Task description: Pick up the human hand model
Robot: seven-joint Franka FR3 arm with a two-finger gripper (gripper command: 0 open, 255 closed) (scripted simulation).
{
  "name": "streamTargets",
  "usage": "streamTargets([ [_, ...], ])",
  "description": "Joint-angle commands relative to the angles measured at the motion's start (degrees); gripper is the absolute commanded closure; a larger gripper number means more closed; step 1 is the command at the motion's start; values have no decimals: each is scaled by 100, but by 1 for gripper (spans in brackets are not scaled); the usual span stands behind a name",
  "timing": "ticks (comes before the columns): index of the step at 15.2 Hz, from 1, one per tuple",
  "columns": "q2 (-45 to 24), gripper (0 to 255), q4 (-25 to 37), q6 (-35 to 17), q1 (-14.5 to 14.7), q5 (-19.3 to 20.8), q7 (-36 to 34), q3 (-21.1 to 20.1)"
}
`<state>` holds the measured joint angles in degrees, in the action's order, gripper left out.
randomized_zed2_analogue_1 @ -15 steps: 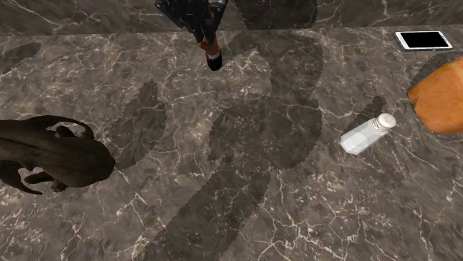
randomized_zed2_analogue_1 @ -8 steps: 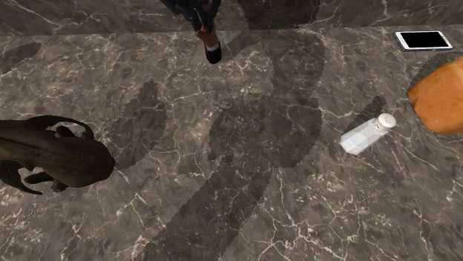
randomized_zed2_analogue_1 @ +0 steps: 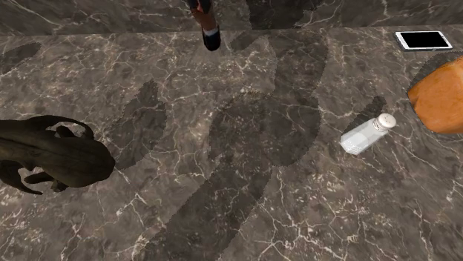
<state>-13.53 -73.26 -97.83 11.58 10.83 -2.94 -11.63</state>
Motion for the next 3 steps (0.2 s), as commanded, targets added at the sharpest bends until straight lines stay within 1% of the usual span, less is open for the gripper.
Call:
streamTargets([
  [1, -89, 255, 294, 203, 13, 14, 33, 2],
  [3, -95, 255, 314, 218, 14, 15, 35, 1],
])
